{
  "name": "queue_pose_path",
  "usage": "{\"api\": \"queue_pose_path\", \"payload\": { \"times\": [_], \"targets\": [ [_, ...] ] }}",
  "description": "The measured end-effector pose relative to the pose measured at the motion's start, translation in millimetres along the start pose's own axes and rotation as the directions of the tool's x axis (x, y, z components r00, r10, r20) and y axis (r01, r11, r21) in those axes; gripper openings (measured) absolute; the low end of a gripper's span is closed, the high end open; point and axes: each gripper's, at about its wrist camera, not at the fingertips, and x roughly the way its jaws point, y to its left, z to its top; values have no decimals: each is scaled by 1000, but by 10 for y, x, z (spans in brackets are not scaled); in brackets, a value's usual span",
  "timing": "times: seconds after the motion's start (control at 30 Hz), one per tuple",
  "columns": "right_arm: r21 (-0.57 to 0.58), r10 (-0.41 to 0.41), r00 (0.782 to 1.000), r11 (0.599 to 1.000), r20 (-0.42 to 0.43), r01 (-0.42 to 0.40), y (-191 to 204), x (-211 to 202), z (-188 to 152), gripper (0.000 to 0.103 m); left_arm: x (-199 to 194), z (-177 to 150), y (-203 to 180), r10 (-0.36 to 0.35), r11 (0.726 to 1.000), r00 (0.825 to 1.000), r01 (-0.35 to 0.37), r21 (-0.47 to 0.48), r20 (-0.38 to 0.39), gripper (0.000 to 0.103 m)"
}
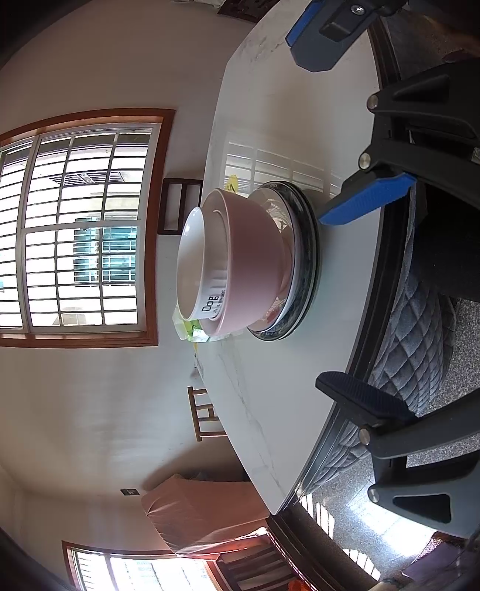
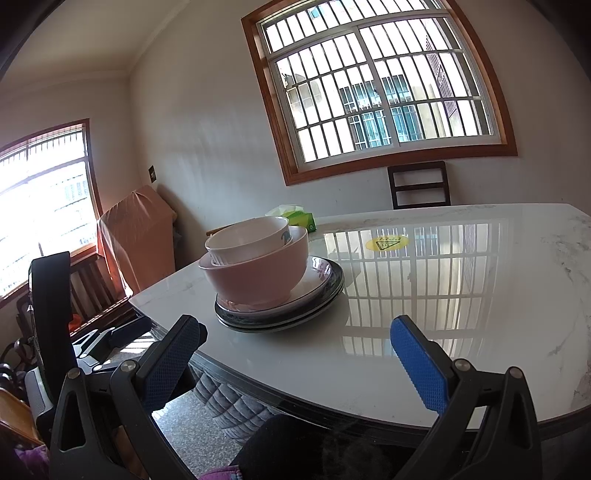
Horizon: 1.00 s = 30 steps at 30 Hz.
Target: Organize plates and bowls
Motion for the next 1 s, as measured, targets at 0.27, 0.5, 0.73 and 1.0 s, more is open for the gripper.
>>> {"api": "queue_pose_path", "payload": {
  "times": [0.27, 0.5, 0.73, 1.0],
  "targets": [
    [0, -1, 1000, 1000, 0, 1, 1, -3, 1, 103, 13, 0, 6, -2, 1000, 1000, 2, -2, -8, 84],
    [0, 0, 1000, 1000, -4, 0, -1, 5, -3, 103, 21, -3, 1, 2, 1000, 1000, -2, 1, -10, 84],
    [0, 0, 1000, 1000, -10, 0, -4, 7, -33, 103, 37, -4, 5, 0, 1000, 1000, 0, 1, -13, 84],
    [0, 1, 1000, 1000, -10, -1, -3, 17, -26, 103, 52, 0, 12, -1, 1000, 1000, 1, 2, -19, 84]
  ]
}}
